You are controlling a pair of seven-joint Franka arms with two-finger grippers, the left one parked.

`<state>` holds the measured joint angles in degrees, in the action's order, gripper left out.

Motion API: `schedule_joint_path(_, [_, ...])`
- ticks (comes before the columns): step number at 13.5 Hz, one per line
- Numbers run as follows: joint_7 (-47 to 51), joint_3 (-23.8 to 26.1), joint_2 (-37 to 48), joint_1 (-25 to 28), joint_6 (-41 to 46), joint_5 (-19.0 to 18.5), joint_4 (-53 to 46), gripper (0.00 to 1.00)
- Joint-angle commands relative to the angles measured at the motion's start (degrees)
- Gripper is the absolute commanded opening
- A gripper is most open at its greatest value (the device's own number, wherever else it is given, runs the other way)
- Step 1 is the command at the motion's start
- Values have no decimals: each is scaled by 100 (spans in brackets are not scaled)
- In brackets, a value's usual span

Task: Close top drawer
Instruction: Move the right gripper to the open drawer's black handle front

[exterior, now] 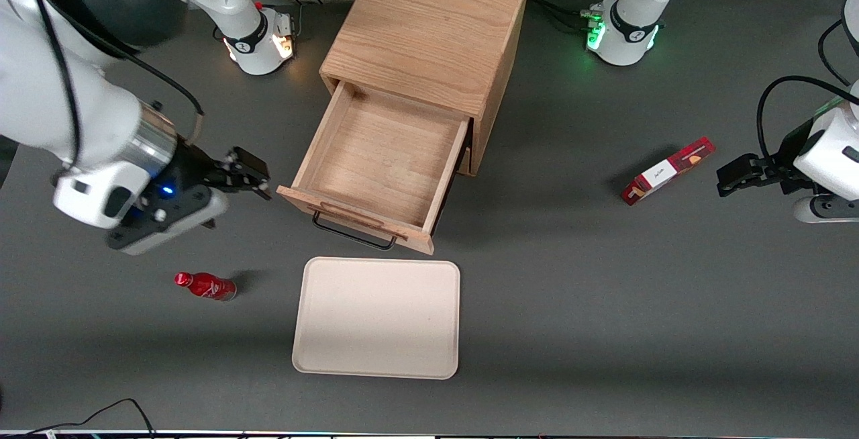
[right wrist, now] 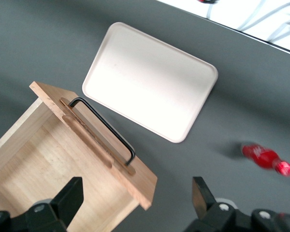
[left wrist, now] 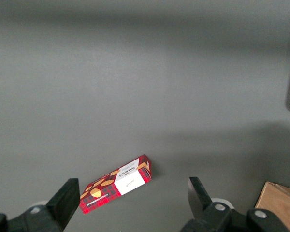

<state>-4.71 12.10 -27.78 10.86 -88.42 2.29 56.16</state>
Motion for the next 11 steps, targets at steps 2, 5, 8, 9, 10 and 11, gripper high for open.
schedule_joint_path(2, [-1574, 99, -412, -31, -9, 17, -228, 100])
schedule_joint_path(5, [-2042, 117, -710, 4, 26, 43, -281, 100])
schedule_joint_path(8, [-2921, 91, -1220, -93, 411, 796, -666, 100])
schedule_joint_path(9, [-2957, 99, -1308, -102, 457, 860, -703, 100])
schedule_joint_path(10, [-2966, 99, -1353, -128, 474, 887, -703, 100])
schedule_joint_path(11, [-2974, 99, -1458, -137, 501, 922, -712, 100])
